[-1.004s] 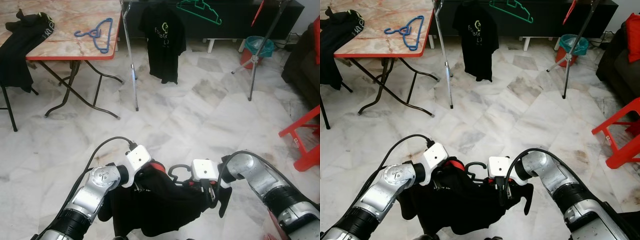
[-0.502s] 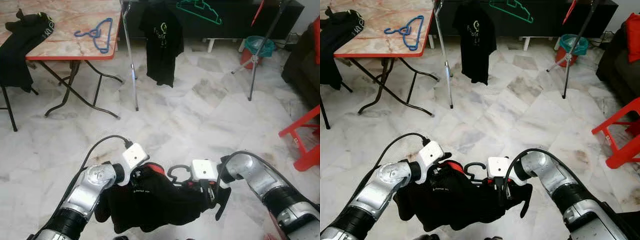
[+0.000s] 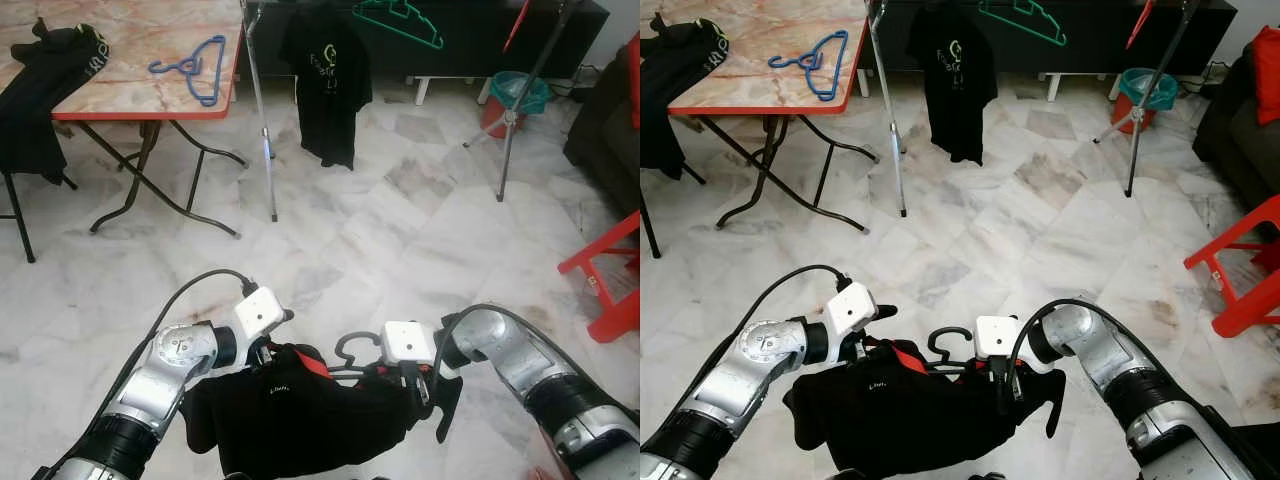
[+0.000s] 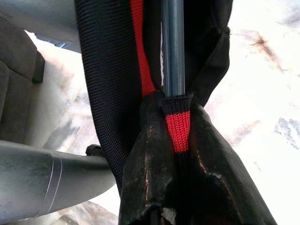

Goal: Hang hanger

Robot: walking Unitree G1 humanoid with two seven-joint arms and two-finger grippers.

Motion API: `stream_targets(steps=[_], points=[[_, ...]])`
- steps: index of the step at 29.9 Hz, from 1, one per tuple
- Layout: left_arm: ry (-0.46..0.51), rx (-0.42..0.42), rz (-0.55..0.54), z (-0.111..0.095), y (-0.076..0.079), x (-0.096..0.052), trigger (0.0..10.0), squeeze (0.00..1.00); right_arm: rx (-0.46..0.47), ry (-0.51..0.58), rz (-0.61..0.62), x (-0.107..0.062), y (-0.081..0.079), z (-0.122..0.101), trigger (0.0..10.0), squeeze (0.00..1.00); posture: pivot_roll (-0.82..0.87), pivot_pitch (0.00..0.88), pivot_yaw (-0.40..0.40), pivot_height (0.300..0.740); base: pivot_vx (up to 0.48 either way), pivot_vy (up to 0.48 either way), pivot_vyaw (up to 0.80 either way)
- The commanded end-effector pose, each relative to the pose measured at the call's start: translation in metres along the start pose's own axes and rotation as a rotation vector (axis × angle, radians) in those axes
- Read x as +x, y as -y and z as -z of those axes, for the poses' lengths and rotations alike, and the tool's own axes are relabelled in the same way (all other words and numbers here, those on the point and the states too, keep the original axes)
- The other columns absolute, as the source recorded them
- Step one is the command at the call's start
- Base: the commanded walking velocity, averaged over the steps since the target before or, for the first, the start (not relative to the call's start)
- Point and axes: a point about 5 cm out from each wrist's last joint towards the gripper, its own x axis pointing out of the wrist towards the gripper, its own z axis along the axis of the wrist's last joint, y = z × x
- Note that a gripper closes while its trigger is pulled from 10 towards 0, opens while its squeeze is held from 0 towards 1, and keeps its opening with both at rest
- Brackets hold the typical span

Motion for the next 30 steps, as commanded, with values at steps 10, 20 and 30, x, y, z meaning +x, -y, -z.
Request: stream_targets(steps=[10,20,30], points=[[0.041,-0.025,-0.075,-0.005,-0.016,-0.006,10.0,1.00,-0.005,0.001,-0.011,0.001,-0.002,0.001,0.0,0.00,0.05,0.132,-0.038,0.740,0.000,0.000,0.00],[0.023,-0.027,0.097,-0.004,-0.007,-0.017,10.0,1.00,-0.005,-0.004,-0.013,0.001,-0.002,0.001,0.0,0.00,0.06,0.127,-0.039,0.740,0.000,0.000,0.00],[-0.053,0.006,0.213,0.009,-0.008,-0.034,10.0,0.00,0.003,-0.007,-0.041,0.002,-0.007,0.004,0.0,0.00,0.05,0.132,-0.037,0.740,0.000,0.000,0.00]])
